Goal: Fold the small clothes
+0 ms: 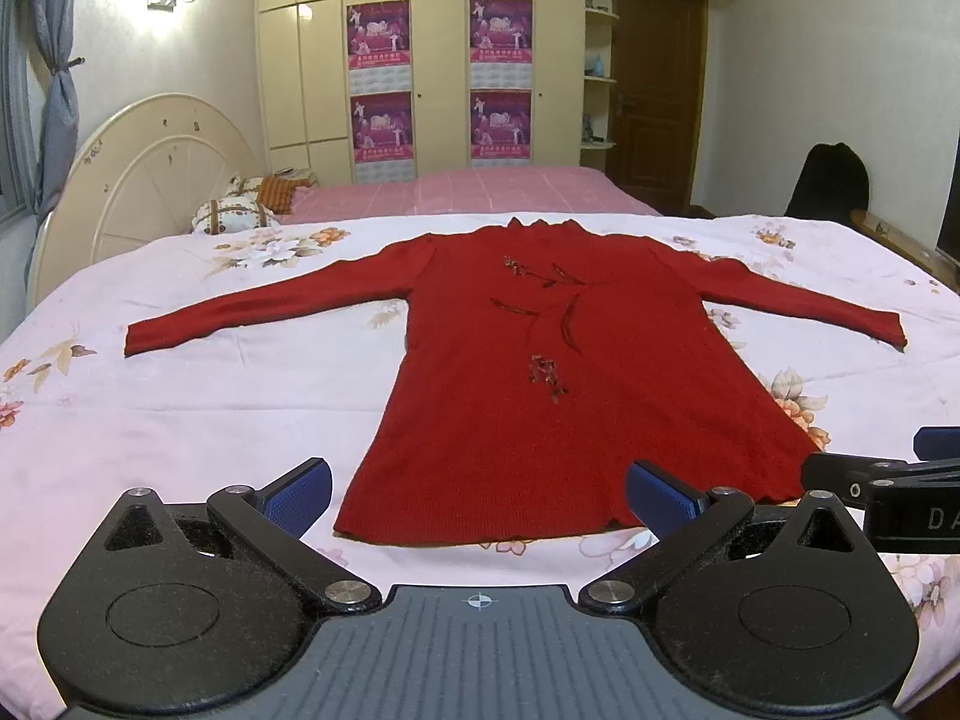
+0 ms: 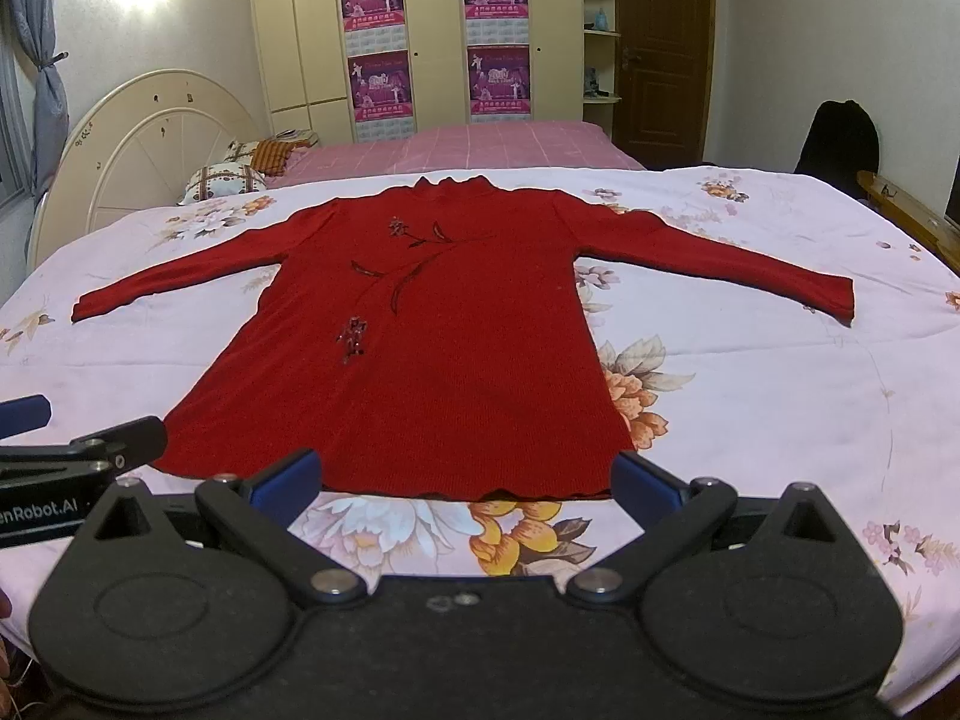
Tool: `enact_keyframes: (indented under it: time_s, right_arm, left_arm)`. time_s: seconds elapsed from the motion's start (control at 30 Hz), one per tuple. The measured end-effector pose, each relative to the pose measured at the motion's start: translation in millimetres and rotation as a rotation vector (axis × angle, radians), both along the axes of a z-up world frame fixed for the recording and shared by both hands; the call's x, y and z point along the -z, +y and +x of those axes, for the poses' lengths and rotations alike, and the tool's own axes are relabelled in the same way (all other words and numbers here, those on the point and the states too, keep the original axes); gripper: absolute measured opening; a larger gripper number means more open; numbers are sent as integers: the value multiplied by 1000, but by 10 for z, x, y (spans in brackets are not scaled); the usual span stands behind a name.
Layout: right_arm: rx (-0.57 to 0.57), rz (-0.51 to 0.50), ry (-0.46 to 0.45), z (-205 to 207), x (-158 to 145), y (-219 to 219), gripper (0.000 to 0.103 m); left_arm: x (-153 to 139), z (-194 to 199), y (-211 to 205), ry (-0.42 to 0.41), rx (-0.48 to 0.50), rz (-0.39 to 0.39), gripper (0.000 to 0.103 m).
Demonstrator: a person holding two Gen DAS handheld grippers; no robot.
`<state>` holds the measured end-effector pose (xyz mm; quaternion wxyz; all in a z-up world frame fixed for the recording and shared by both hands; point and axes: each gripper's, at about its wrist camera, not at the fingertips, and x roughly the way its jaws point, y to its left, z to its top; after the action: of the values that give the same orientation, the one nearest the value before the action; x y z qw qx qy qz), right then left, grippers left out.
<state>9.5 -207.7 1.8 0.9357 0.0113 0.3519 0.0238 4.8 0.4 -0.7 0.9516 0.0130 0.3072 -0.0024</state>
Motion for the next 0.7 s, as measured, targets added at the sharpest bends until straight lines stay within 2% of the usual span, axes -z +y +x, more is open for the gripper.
enact_keyframes:
  time_s: [0.7]
  right_arm:
    - [2,1,0,4,-4,3,102]
  left_arm:
    - [6,21,-21,5,0,-3,103]
